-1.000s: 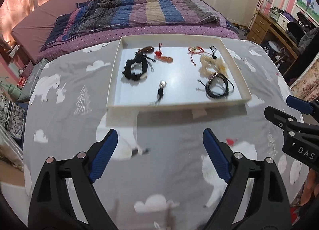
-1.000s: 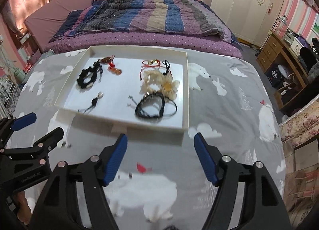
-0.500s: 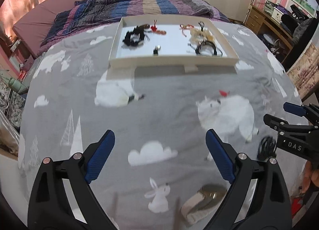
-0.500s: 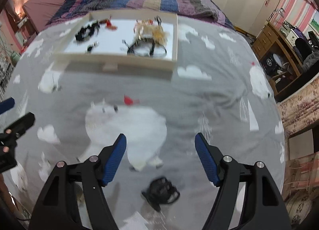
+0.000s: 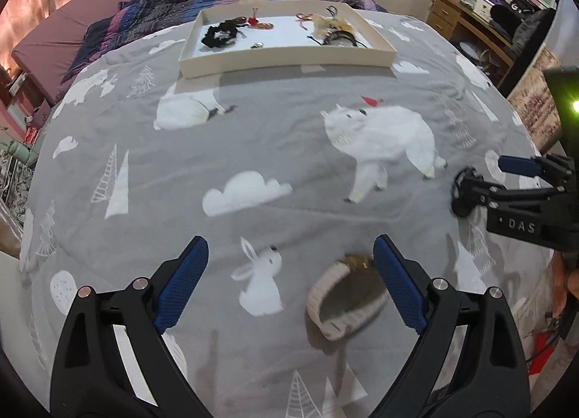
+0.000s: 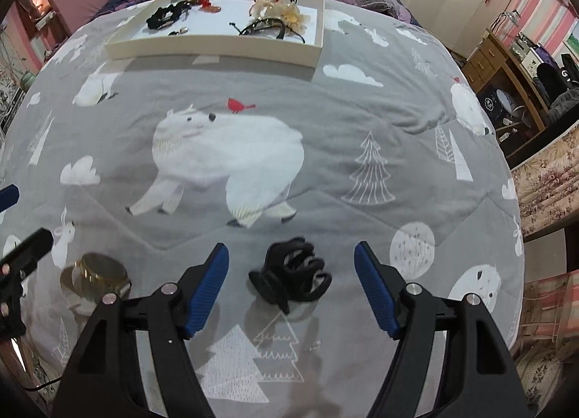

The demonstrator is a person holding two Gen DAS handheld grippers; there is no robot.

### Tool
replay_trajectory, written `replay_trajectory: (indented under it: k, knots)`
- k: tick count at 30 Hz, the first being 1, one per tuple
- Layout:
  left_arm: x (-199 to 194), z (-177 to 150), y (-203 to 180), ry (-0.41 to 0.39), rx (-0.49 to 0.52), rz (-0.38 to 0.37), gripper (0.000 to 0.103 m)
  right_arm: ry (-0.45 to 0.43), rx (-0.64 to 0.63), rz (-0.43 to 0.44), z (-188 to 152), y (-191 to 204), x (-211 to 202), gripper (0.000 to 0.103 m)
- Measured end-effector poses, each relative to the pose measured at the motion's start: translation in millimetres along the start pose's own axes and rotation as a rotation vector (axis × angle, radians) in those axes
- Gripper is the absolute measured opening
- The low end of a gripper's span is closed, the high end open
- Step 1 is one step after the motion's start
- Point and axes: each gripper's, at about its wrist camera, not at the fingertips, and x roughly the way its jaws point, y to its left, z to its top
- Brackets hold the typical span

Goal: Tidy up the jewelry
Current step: 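Grasp the white-band gold watch with left tool while right tool grasps the black claw clip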

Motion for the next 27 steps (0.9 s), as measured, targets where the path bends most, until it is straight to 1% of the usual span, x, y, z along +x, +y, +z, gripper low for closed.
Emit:
replay_trajectory:
  k: [6, 11, 14, 16, 19, 21, 24, 25, 26, 27]
  knots:
    - [0.7, -24.5, -4.4, 0.0, 0.024, -0.021, 0.092, 0.004, 0.017, 0.009, -13.2, -2.1, 3.9, 0.072]
    - [8.3, -33.2, -5.9, 0.004, 0.031, -0.027, 0.089, 0.012, 0.035, 0.021, -20.2, -4.9, 13.1, 0.072]
    - [10.5, -36.1, -7.6, -0.006, 0.04, -0.034, 0.082, 0.003, 0.049, 0.029, -23.5, -6.0, 18.6, 0.072]
    - [13.4, -38.7, -8.4, -0.017, 0.045, -0.035, 0.073, -0.004, 0.053, 0.029, -25.1, -5.8, 20.8, 0.072]
    - [19.8, -40.1, -8.2, -0.016, 0.044, -0.048, 0.064, -0.044, 0.074, 0.034, -27.6, -7.8, 20.8, 0.072]
    - [24.6, -41.2, -6.5, -0.009, 0.033, -0.061, 0.06, -0.045, 0.078, 0.047, -28.4, -8.6, 23.1, 0.072]
    - [31.7, -43.1, -4.8, 0.0, 0.021, -0.058, 0.058, -0.054, 0.082, 0.057, -30.6, -10.6, 26.6, 0.071]
    - [34.2, -43.1, -4.5, 0.006, 0.021, -0.06, 0.052, -0.056, 0.083, 0.057, -31.1, -11.4, 27.6, 0.071]
    - [36.1, -43.0, -4.5, 0.011, 0.021, -0.061, 0.048, -0.06, 0.084, 0.056, -31.5, -12.2, 29.2, 0.07]
    - [38.2, -43.0, -4.6, 0.012, 0.021, -0.056, 0.045, -0.067, 0.09, 0.057, -31.8, -13.5, 30.2, 0.065]
